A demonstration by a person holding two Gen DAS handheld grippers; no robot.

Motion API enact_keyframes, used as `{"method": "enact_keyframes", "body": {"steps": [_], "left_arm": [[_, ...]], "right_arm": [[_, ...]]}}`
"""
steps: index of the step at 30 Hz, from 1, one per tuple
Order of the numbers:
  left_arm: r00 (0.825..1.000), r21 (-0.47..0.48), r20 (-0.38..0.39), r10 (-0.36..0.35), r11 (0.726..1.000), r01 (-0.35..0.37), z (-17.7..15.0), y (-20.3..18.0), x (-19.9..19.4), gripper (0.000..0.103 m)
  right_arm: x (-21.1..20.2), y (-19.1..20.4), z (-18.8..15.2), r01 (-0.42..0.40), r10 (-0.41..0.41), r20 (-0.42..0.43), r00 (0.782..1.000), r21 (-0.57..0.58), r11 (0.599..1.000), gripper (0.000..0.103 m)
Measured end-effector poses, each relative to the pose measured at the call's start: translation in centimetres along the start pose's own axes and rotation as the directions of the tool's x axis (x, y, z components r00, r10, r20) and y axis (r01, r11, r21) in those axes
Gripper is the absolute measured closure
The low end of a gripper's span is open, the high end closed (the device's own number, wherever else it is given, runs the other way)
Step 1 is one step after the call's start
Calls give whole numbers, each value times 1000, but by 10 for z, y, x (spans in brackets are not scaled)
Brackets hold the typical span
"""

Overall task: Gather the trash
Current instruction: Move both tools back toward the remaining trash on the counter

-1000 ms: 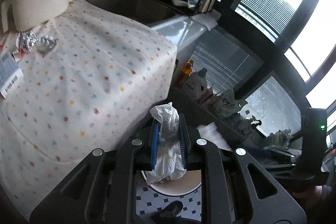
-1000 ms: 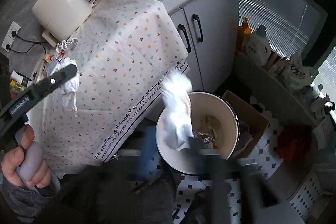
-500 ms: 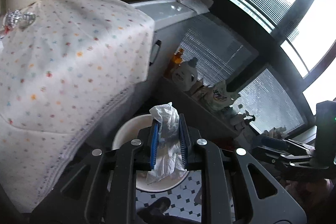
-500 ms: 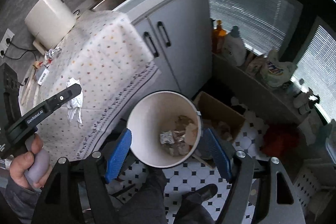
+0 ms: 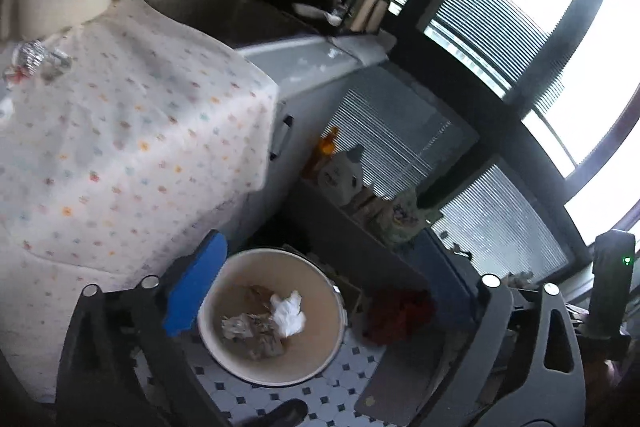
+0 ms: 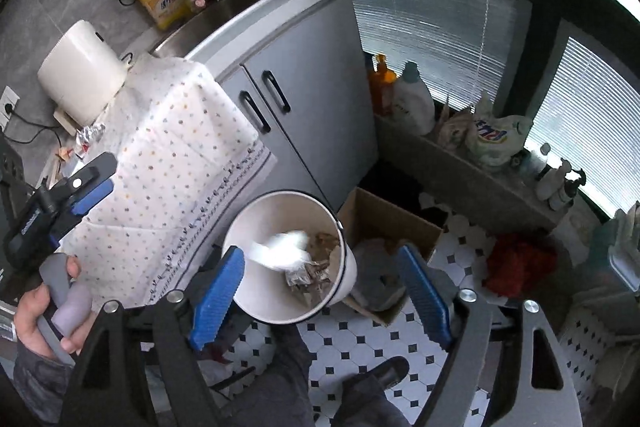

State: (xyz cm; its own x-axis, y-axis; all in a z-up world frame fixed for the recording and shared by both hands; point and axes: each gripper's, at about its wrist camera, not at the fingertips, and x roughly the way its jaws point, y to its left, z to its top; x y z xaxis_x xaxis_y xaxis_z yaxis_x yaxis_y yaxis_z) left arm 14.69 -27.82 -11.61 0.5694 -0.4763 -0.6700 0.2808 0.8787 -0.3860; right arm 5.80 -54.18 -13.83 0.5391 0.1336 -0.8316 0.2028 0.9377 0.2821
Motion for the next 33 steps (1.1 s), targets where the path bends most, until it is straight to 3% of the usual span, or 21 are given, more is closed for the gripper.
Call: {"method": "enact_keyframes", "body": {"steps": [10, 20, 33], "left_arm": [[991, -23, 68, 117, 993, -115, 29, 55, -59, 6], [963, -105, 130, 236, 969, -224, 51, 135, -112, 6], [920, -217, 194, 341, 929, -299, 73, 231, -157, 6]], "right_arm": [[9, 73, 25, -82, 84, 38, 996, -61, 995, 8], [34, 167, 49, -157, 163, 24, 986, -161, 974, 8], [68, 279, 72, -205, 215, 5, 977, -270, 941, 8]]}}
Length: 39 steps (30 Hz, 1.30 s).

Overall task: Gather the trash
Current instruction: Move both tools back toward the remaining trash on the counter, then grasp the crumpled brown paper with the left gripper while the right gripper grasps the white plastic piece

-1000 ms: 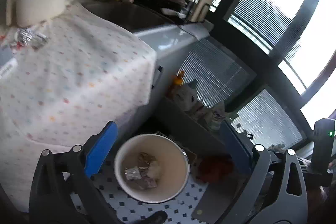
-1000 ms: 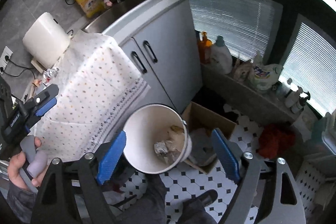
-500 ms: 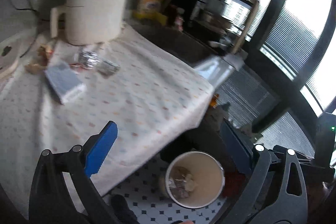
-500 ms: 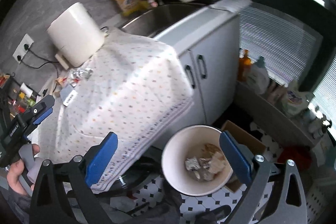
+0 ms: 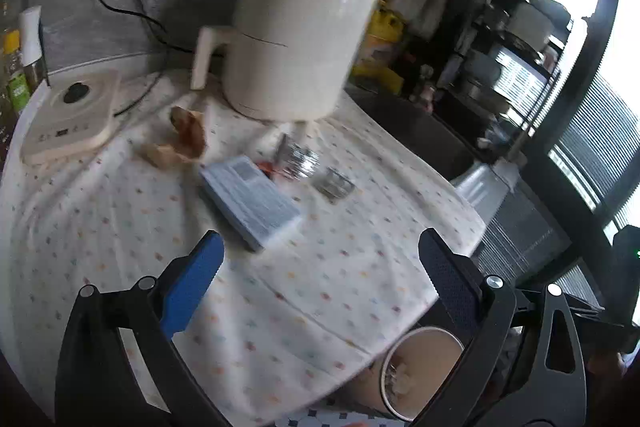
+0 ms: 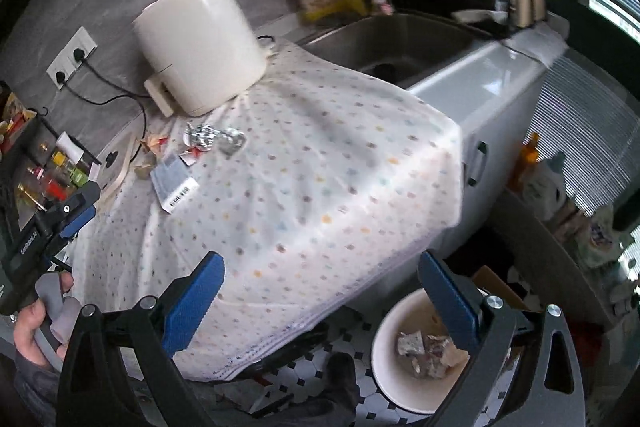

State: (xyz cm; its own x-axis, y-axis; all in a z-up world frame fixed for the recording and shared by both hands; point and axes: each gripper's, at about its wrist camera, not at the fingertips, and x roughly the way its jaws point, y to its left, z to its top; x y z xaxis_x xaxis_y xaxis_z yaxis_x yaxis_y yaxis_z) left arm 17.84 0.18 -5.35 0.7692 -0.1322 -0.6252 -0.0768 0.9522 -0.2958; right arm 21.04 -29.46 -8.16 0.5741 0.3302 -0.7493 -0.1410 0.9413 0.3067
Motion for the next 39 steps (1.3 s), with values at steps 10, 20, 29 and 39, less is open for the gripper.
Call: {"method": "enact_keyframes", "body": {"steps": [10, 20, 29, 39], "left_arm": [[999, -21, 27, 25, 999, -25, 30, 55, 15, 6], [999, -30, 47, 27, 999, -26, 58, 94, 39, 6], [1000, -30, 24, 9, 1000, -8, 79, 113, 76, 10], [997, -26, -76, 17, 999, -19, 93, 124, 134, 36]], "right_arm": [[39, 49, 28, -16, 16, 13, 1000, -35, 999, 8], [69, 78, 46, -5, 6, 24, 1000, -32, 999, 8], [93, 84, 60, 39, -39, 12, 999, -4, 999, 8], [119, 93, 76, 81, -80, -13, 997, 2, 997, 8]]}}
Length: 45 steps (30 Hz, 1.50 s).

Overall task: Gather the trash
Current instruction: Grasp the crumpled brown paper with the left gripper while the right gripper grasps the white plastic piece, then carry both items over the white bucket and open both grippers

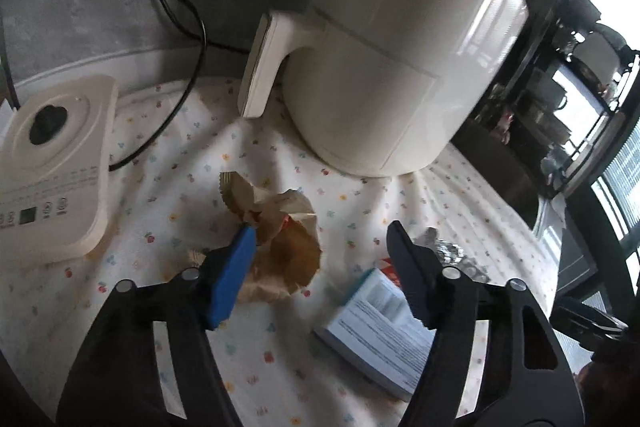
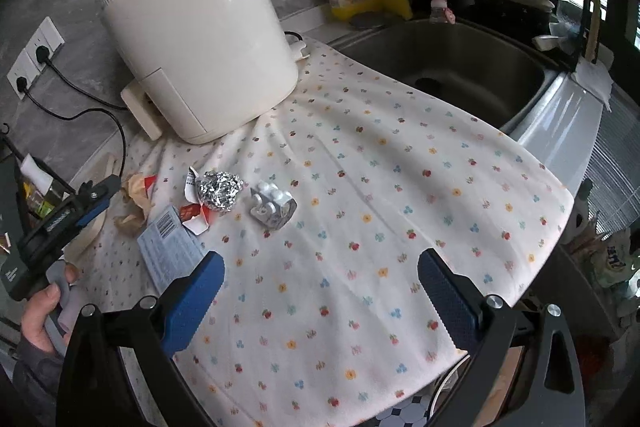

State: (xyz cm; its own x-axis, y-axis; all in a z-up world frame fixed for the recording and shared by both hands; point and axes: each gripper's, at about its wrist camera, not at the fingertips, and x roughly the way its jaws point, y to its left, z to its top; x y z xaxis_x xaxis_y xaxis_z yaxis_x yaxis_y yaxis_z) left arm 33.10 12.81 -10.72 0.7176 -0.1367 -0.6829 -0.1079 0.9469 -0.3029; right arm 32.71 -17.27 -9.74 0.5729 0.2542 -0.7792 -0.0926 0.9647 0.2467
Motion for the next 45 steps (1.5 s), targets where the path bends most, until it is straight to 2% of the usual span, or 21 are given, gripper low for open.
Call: {"method": "enact_keyframes", "body": {"steps": [4, 6, 8, 9, 11, 13, 15, 26, 28, 29, 30, 37, 45], "left_arm": [[999, 5, -35, 7, 1000, -7, -2, 6, 17, 36], [999, 4, -48, 11, 1000, -11, -4, 9, 22, 44], [997, -7, -75, 12, 1000, -12, -7, 14, 27, 66], [997, -15, -81, 10, 1000, -11, -7, 17, 28, 70], [997, -15, -81, 16, 1000, -18, -8, 20, 26, 94], [998, -13, -68, 18, 1000, -19, -7, 23, 19, 98], [998, -15, -53, 14, 1000, -15, -6, 28, 11, 99], [999, -51, 25, 48, 998, -46, 0, 52, -30, 99], [998, -61, 37, 55, 997, -53, 2, 53, -35, 100], [997, -65, 44, 58, 996, -55, 2, 53, -38, 99], [997, -68, 53, 60, 996, -56, 2, 52, -41, 99], [995, -56, 85, 54, 997, -50, -6, 30, -58, 99], [996, -10, 86, 31, 1000, -30, -23, -17, -72, 99]], "right_arm": [[13, 10, 7, 0, -1, -19, 1000, -29, 1000, 10], [20, 16, 11, 0, -2, -23, 1000, -48, 999, 11], [25, 20, 15, 1, -2, -23, 1000, -62, 998, 12], [30, 23, 17, 0, -2, -26, 1000, -72, 997, 14], [37, 27, 20, -9, 6, -37, 999, -86, 996, 19], [47, 32, 22, -22, 16, -55, 998, -105, 994, 25], [55, 35, 23, -26, 18, -67, 998, -116, 993, 31], [91, 55, 33, -47, 30, -99, 995, -172, 984, 36], [100, 57, 32, -49, 27, -117, 993, -186, 981, 46], [103, 57, 31, -52, 26, -137, 990, -191, 980, 68], [104, 56, 30, -57, 29, -145, 989, -191, 980, 77], [70, 44, 18, -109, 85, -134, 987, -180, 978, 80], [21, 14, -4, -136, 122, -94, 988, -160, 978, 80]]}}
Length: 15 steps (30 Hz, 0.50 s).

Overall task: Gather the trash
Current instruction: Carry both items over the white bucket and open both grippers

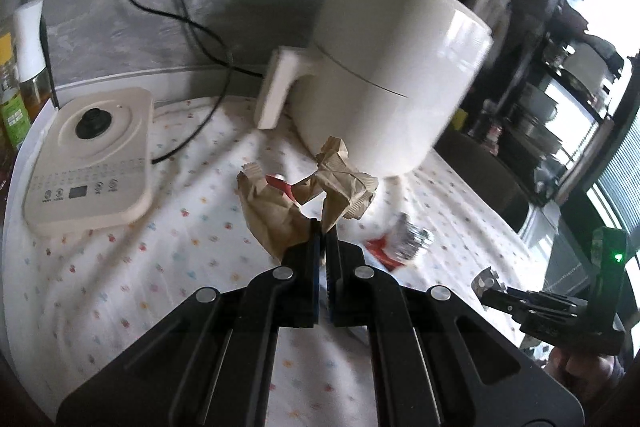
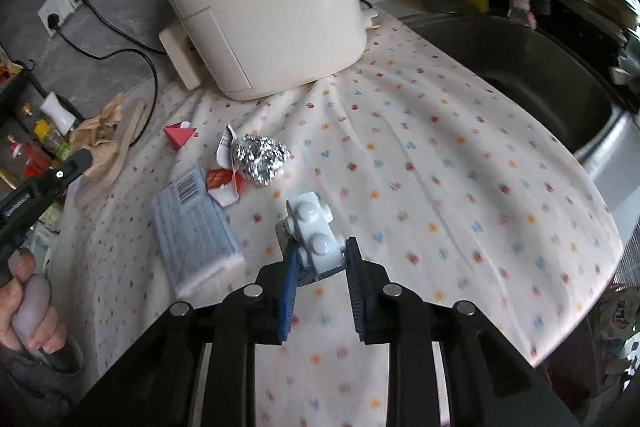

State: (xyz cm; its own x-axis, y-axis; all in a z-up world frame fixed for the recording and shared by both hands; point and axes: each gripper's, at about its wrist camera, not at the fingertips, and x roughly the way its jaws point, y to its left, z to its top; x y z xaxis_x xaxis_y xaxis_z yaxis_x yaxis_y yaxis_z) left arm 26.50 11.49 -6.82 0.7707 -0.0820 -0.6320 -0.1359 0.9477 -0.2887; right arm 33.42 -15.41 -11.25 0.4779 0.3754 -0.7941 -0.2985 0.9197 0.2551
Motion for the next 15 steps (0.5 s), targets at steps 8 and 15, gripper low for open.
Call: {"method": "enact_keyframes", "body": {"steps": [8, 15], "left_arm": [[999, 54, -23, -49, 997, 51, -26, -59, -15, 99], [994, 95, -57, -95, 990, 100, -49, -111, -22, 99]], "right_arm": [[-48, -30, -31, -1, 0, 28, 1000, 31, 1000, 80], [-86, -62, -60, 9, -13, 43, 999, 71, 997, 79]]}}
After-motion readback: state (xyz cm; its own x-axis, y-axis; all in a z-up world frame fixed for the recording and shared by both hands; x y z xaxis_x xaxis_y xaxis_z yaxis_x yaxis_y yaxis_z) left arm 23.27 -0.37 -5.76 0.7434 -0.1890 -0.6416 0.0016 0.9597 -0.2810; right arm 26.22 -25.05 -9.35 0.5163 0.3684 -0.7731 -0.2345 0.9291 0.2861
